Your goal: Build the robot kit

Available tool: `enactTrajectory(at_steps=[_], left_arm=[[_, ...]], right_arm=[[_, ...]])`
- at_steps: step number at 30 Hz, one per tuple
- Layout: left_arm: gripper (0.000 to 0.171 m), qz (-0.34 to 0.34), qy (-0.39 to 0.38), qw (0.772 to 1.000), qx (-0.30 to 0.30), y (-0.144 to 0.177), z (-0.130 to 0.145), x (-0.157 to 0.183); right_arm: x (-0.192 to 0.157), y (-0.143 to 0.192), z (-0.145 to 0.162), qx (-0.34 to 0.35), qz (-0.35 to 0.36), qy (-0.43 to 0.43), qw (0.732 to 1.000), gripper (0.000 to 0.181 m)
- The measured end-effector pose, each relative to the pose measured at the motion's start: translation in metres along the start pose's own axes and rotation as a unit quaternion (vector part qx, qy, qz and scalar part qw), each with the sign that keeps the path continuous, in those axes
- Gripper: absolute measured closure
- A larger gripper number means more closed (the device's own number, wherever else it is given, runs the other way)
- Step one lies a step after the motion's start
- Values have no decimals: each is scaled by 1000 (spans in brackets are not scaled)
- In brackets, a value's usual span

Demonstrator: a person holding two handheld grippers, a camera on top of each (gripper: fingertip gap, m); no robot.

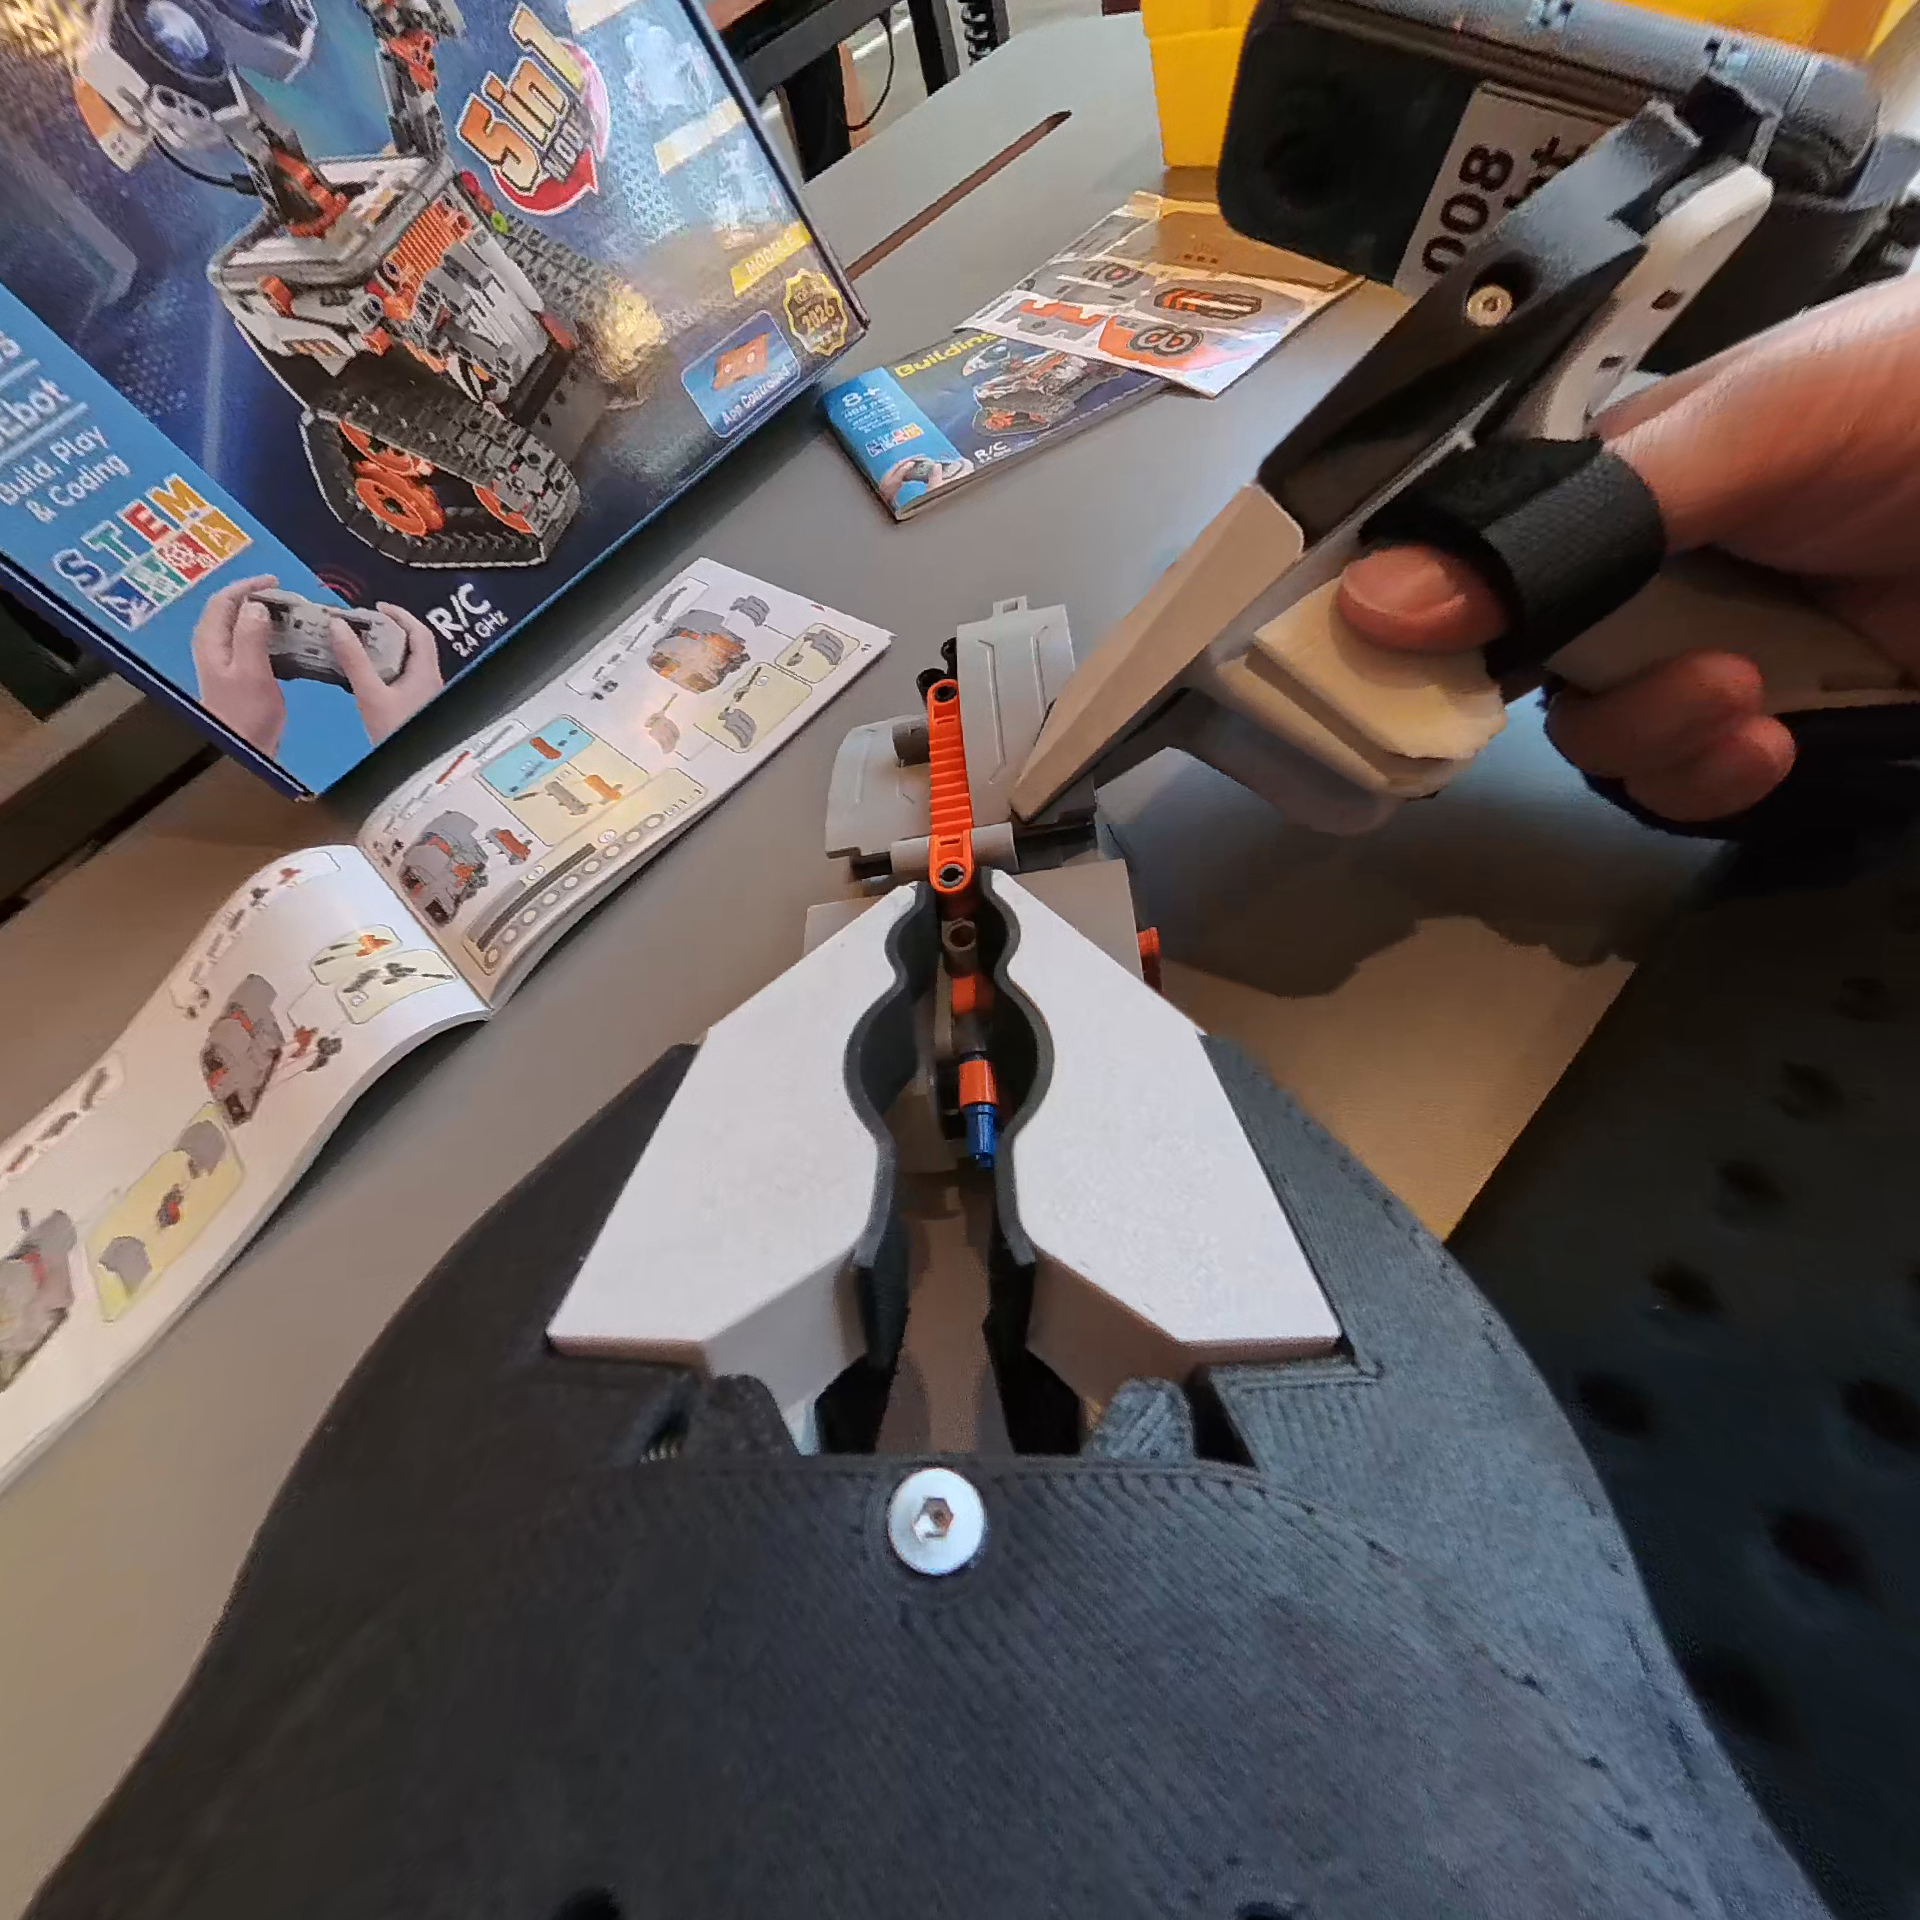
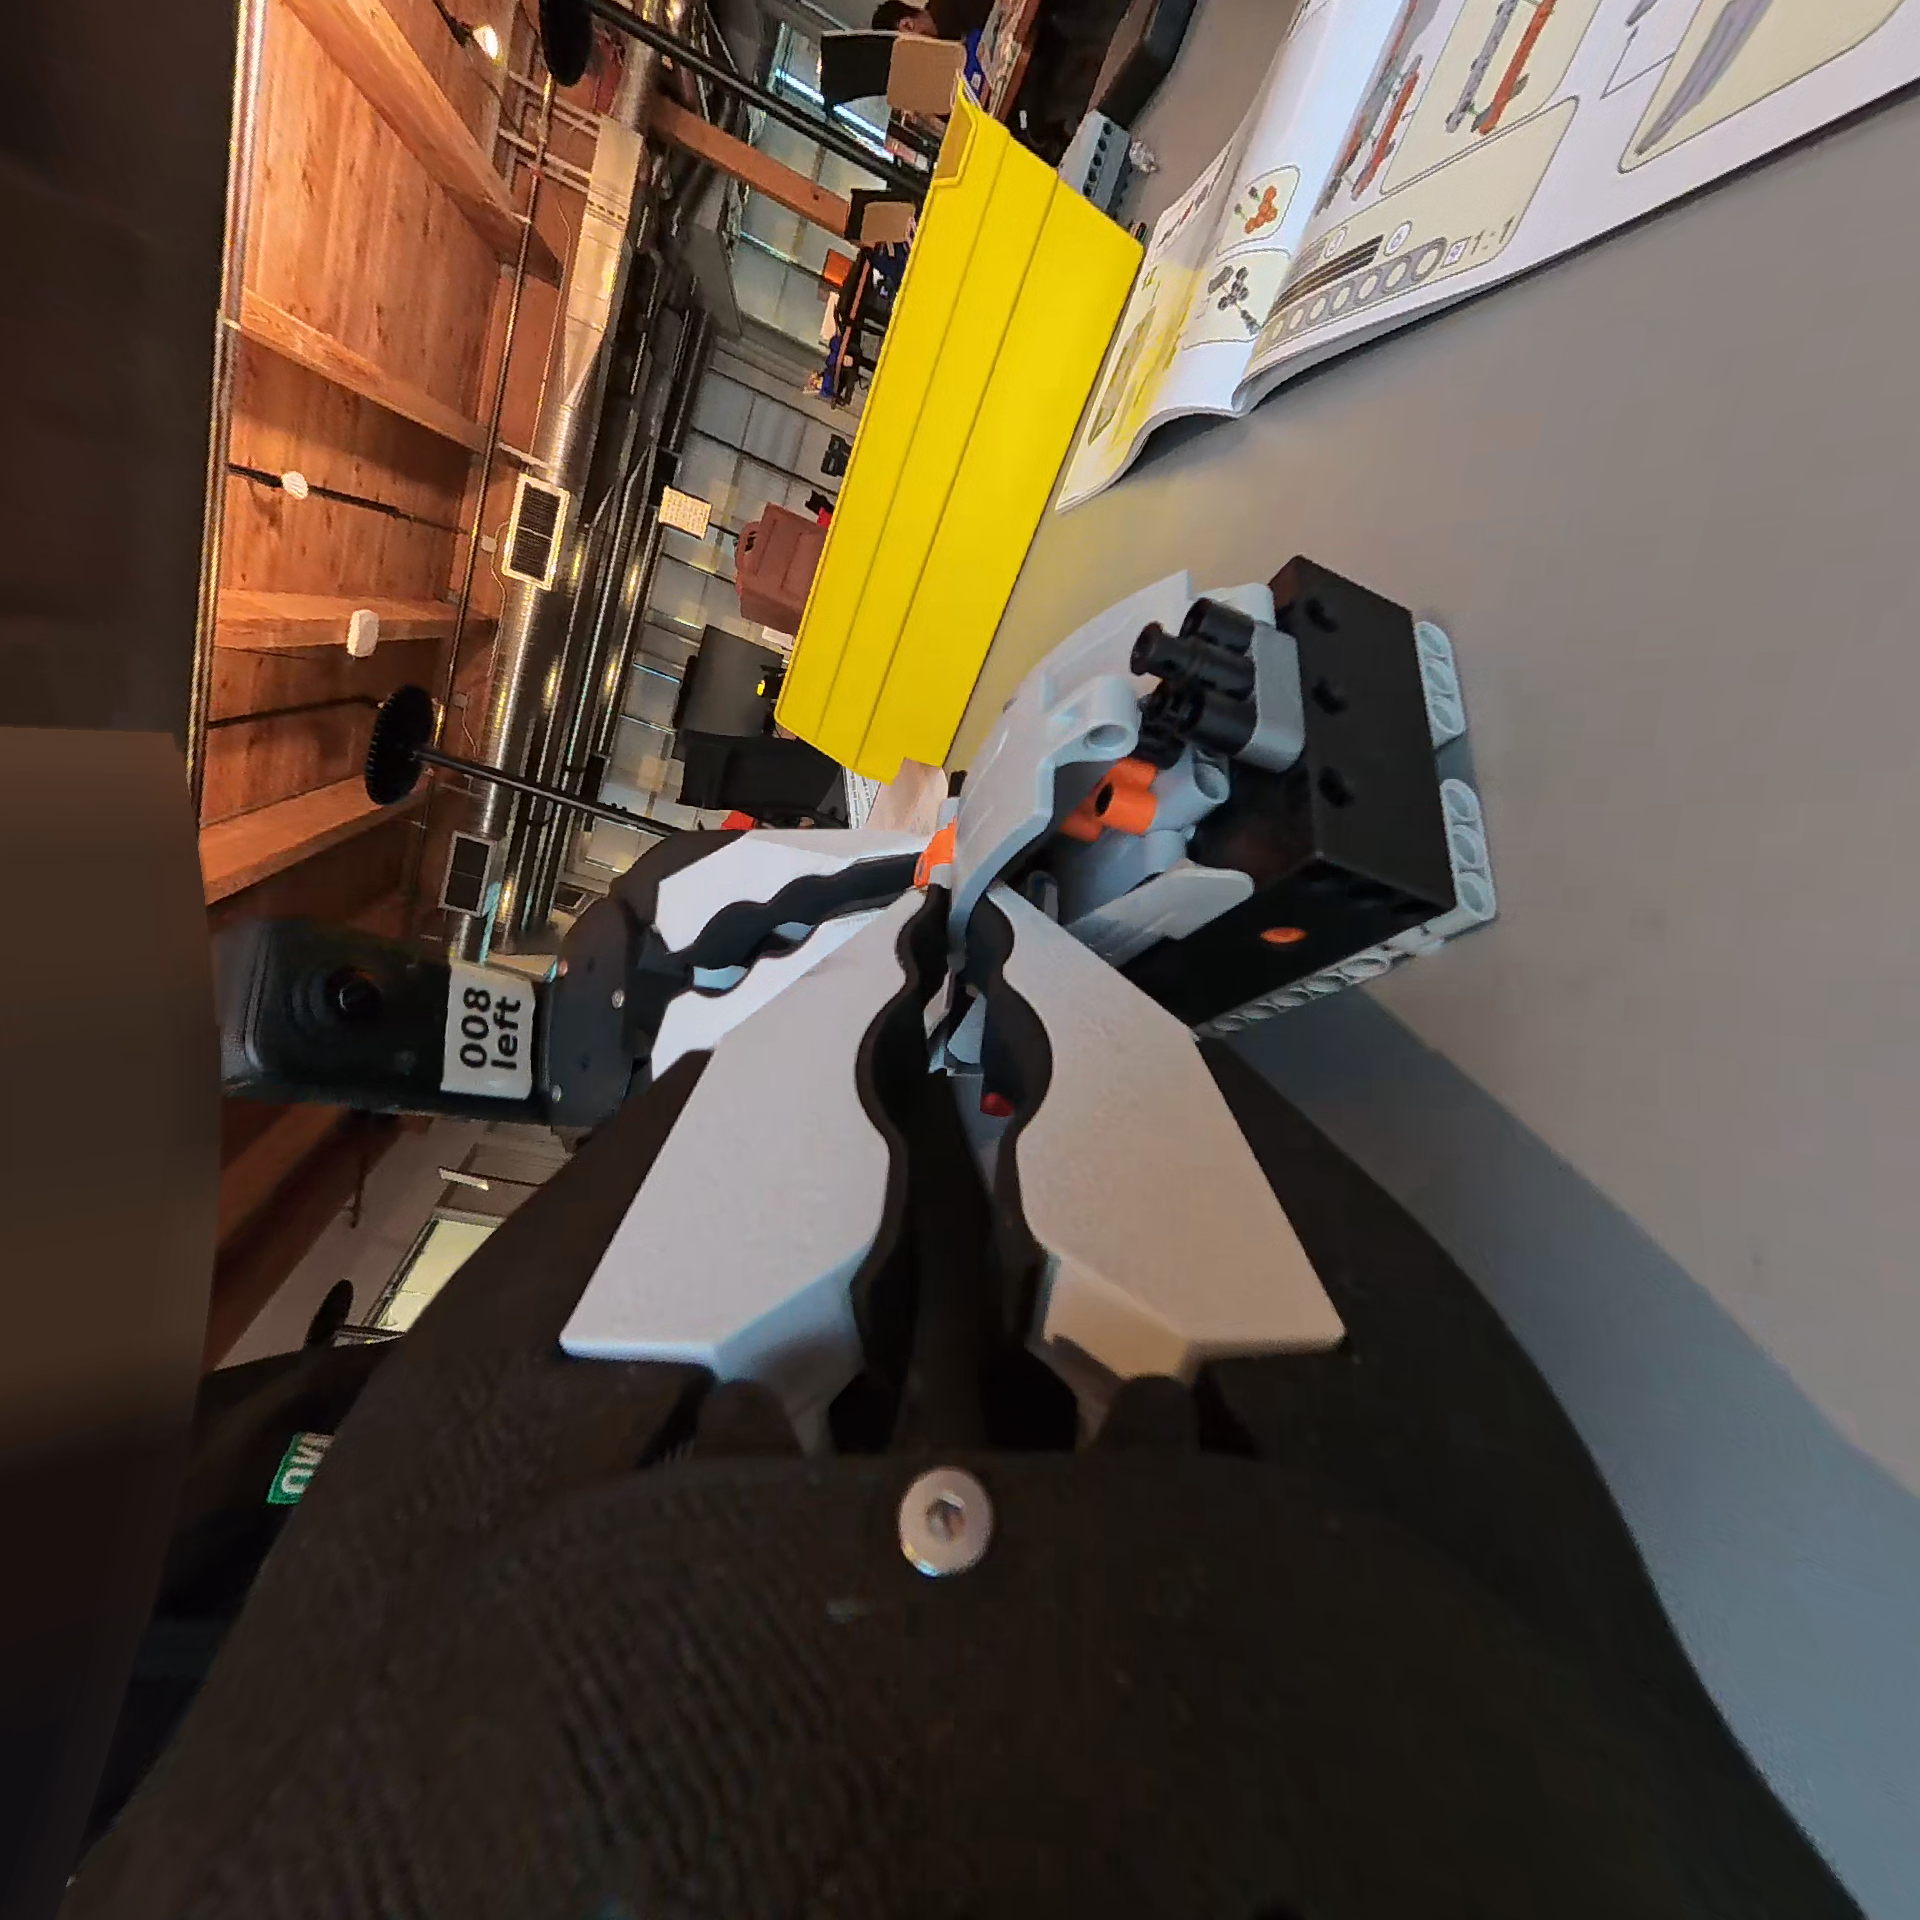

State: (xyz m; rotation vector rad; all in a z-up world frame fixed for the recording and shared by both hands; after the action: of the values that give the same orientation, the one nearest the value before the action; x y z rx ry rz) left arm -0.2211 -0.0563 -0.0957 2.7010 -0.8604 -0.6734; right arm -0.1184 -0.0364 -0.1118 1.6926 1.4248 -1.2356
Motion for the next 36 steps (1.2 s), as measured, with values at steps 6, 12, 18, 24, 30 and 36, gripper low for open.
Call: enactTrajectory(at_steps=[6, 12, 18, 24, 30, 36], left_arm=[[166, 1, -5, 1000, 3, 1, 0, 1], [166, 3, -8, 1000, 5, 2, 0, 2], [166, 6, -4, 1000, 4, 2, 0, 1], [166, 18, 11, 1000, 7, 2, 3, -4], [166, 65, 53, 996, 18, 2, 7, -12], [166, 84, 64, 994, 24, 1, 8, -14]], right_arm=[[0, 1, 0, -8, -3, 2, 1000, 180], [-1, 2, 0, -24, 2, 10, 1000, 180], [0, 2, 1, -15, -6, 6, 1000, 180], [-1, 8, 0, -26, -19, 24, 999, 178], [-10, 34, -7, -106, 29, 177, 978, 172], [-32, 33, -17, -176, 124, 595, 774, 148]])
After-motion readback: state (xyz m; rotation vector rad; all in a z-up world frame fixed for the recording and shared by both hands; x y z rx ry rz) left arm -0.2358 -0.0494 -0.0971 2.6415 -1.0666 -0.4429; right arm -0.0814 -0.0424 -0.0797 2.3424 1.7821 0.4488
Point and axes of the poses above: each gripper's, where its closed fingertips meet, y back along the fingers, z out of its underside, x = y × z across the jaws, the point moved 6 cm from there along y, back along the fingers, and after that the axes turned 13 degrees about -z, right-handed, at the moved point
